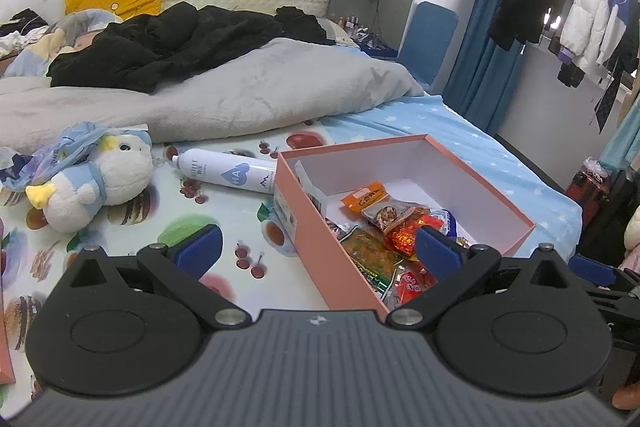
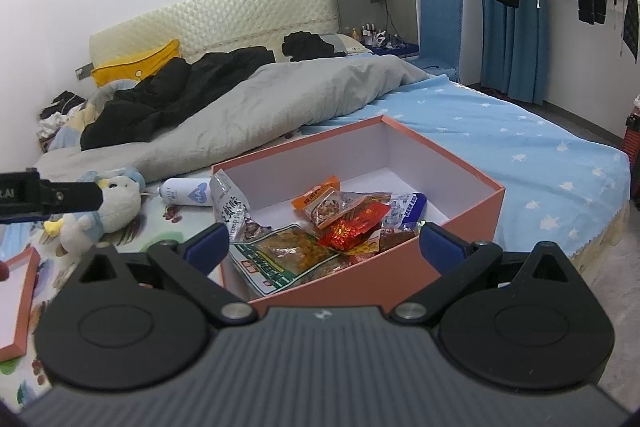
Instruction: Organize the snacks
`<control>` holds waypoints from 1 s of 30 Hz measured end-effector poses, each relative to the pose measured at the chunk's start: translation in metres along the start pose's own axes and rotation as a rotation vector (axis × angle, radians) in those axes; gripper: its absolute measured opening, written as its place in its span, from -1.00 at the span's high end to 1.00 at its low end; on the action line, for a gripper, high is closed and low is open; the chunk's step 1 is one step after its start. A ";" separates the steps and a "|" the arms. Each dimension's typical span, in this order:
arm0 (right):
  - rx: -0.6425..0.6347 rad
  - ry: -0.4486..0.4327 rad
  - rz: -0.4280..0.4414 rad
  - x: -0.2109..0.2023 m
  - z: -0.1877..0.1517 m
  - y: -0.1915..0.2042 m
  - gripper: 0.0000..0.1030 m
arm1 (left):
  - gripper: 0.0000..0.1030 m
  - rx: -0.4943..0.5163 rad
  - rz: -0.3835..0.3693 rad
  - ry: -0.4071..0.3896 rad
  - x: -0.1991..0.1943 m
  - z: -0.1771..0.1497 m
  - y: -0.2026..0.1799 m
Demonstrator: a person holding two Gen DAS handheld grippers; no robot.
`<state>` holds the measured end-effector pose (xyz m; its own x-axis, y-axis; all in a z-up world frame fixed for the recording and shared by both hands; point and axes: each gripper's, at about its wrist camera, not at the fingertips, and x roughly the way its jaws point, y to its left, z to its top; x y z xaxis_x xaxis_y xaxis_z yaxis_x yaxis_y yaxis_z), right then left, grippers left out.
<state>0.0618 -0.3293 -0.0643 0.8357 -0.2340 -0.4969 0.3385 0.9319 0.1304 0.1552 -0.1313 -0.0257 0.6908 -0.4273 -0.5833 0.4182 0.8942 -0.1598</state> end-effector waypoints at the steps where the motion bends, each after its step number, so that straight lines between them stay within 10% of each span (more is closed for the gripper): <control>1: 0.003 0.002 0.000 0.000 0.000 0.000 -1.00 | -1.00 0.001 0.001 0.000 0.000 0.000 0.000; 30: 0.005 -0.002 0.001 -0.001 -0.001 -0.003 -1.00 | -1.00 -0.003 -0.015 -0.006 -0.002 -0.005 -0.002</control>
<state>0.0598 -0.3319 -0.0649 0.8368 -0.2333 -0.4954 0.3398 0.9307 0.1355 0.1499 -0.1313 -0.0282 0.6879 -0.4414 -0.5762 0.4270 0.8880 -0.1705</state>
